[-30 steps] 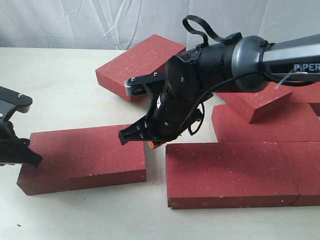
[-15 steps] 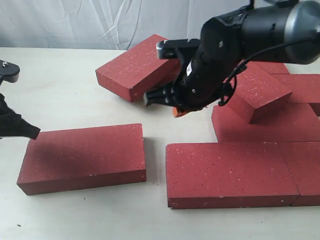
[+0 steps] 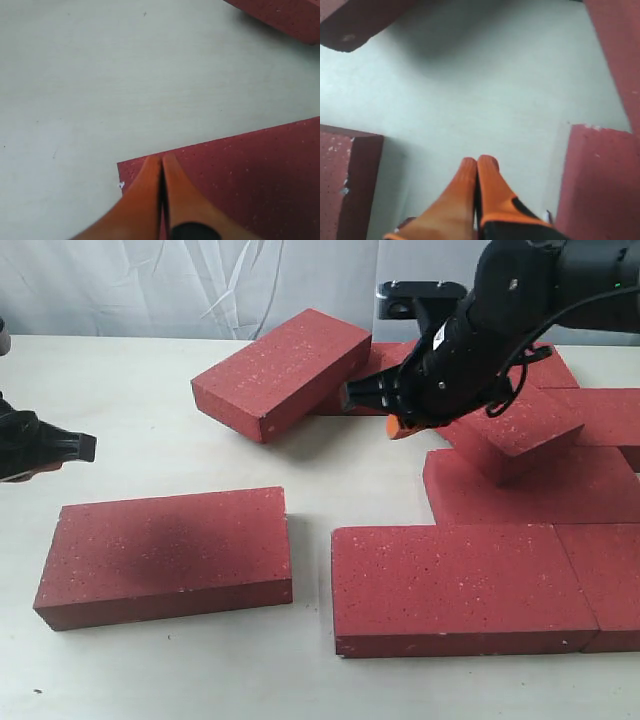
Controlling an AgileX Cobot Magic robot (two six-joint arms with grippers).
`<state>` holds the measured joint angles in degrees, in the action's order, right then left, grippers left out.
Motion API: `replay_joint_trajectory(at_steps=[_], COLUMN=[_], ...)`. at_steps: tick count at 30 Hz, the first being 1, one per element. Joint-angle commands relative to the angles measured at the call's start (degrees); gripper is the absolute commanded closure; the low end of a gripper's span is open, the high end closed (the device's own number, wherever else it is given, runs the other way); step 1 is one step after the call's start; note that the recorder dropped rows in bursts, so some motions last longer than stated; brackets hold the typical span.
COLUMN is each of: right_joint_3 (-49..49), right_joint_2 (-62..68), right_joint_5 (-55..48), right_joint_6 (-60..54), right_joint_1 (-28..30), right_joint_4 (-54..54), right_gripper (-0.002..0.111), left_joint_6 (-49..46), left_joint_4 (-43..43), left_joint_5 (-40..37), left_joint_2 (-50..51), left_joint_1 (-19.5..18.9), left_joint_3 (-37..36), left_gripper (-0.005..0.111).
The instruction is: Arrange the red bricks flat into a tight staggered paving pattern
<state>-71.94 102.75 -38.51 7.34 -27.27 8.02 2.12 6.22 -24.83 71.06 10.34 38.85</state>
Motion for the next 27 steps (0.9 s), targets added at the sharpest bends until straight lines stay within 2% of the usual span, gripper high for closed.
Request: replay_joint_trajectory(at_steps=[1,7,16,22,27], right_joint_3=[-3.99,-19.29,-34.03,-40.86,-41.98], right_joint_2=[5.77,18.34,28.43,32.95,34.77], right_joint_5=[1.73,-1.01,-2.66,-1.98,2.92], right_joint_6=[-3.30,-5.20,-5.34,-5.34,-4.89], right_joint_1=[-1.20,-4.85,-6.70,-6.70,-6.70], right_joint_4=[3.69,4.74,9.34,12.08,12.68], right_gripper=[0.109,0.109,0.109,0.109,0.109], left_joint_6=[-0.03,0.07,0.07,0.07,0.07], left_joint_4=[0.96,2.60,3.81,5.10,5.60], left_joint_5=[2.61,4.35,4.75,5.11,5.25], left_joint_2=[-0.34,-0.34,-0.34,-0.34,-0.34], left_joint_1=[-0.04,-0.04,0.05,0.05,0.05], left_joint_3=[0.38,0.38,0.38,0.38,0.38], left_gripper=[0.107,0.107,0.107,0.107,0.107])
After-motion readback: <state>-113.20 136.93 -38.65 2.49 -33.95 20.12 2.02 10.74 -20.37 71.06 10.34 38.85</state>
